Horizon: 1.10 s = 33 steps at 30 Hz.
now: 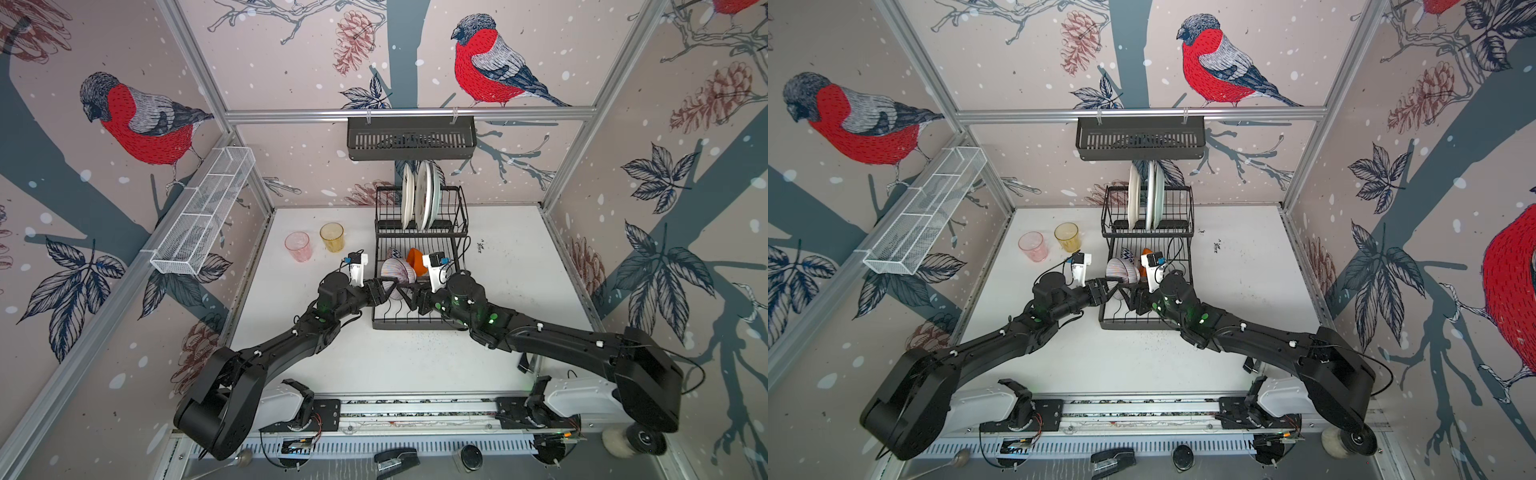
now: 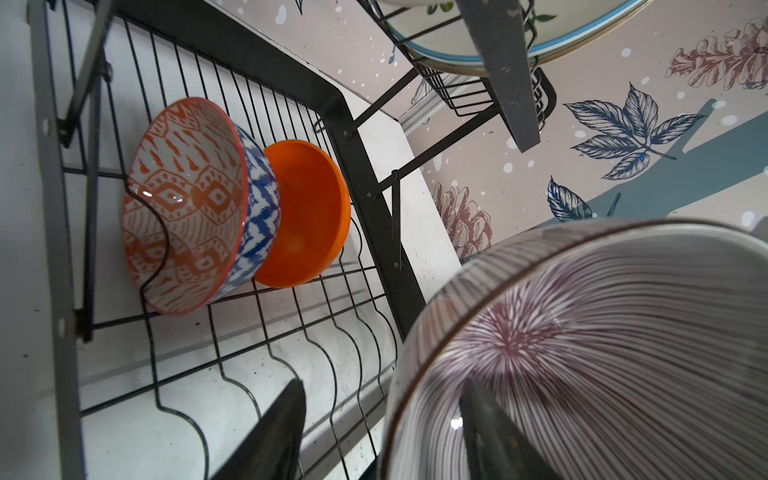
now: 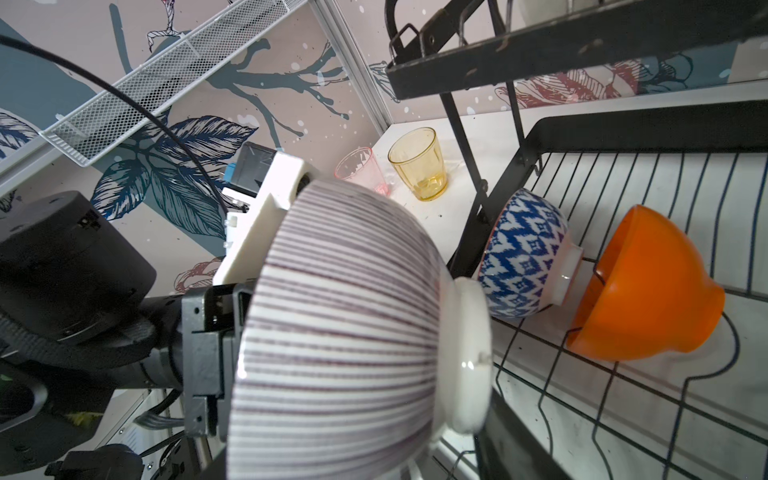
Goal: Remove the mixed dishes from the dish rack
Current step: 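Pull the striped bowl toward the left gripper while the left gripper grasps its rim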
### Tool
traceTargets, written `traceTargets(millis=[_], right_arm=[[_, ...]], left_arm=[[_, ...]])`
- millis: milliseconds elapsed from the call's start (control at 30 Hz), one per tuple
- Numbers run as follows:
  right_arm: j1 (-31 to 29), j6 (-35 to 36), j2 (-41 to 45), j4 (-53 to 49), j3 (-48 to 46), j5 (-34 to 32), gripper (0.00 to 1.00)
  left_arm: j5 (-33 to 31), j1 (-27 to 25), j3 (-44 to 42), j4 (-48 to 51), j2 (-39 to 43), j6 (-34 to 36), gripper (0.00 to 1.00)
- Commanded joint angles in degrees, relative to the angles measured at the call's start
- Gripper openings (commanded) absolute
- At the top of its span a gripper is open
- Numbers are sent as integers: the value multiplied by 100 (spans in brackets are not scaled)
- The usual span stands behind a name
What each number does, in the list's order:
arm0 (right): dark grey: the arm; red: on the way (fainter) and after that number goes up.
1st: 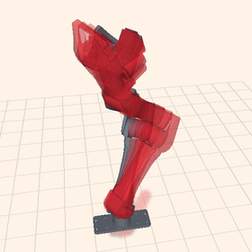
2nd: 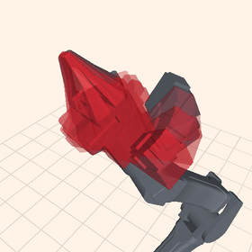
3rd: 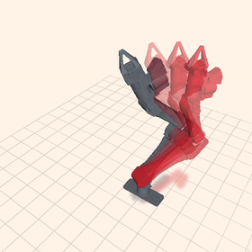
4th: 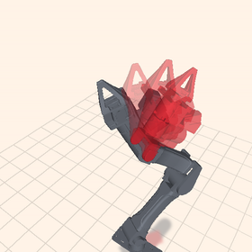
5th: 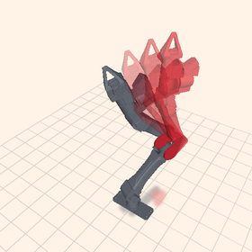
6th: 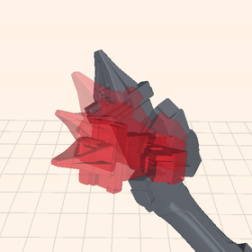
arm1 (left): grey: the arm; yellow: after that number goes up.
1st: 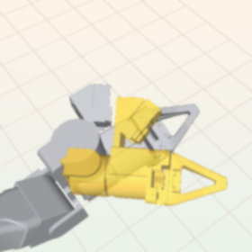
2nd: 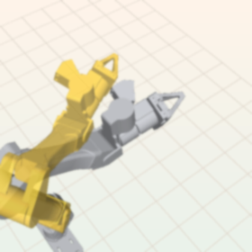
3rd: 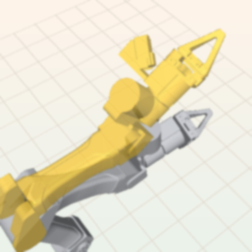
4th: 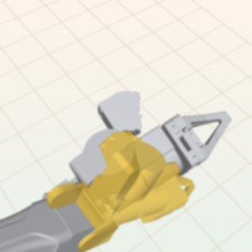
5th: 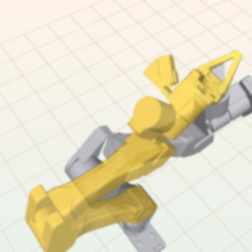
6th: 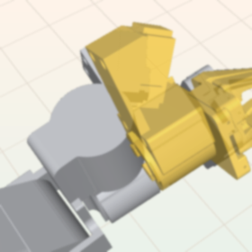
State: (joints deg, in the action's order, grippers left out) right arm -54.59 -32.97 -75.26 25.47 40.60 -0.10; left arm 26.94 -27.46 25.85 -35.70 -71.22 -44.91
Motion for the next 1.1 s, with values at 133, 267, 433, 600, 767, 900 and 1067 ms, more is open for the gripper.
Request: traceTargets(millis=[133, 267, 433, 600, 767, 900, 1067], right_arm=[[-104, -53, -159, 600, 97, -37, 50], [-129, 18, -190, 502, 135, -112, 52], [-108, 180, -105, 230, 212, -264, 74], [-107, 223, -34, 161, 184, -383, 95], [-104, 298, 138, 42, 22, -888, 100], [-104, 361, 319, -51, -166, -1195, 100], [-105, 330, 705, -148, -413, -1606, 99]], left_arm=[[156, -20, -28, -491, 42, -71, 33], [131, -21, -18, -429, 46, -57, 15], [169, -13, -30, -493, 1, -124, 3], [154, -20, -18, -430, 38, -119, 0], [149, -19, -14, -385, 89, -97, 0], [80, -20, -43, -398, 161, -89, 0], [-174, -14, -136, -330, 331, -40, 0]])
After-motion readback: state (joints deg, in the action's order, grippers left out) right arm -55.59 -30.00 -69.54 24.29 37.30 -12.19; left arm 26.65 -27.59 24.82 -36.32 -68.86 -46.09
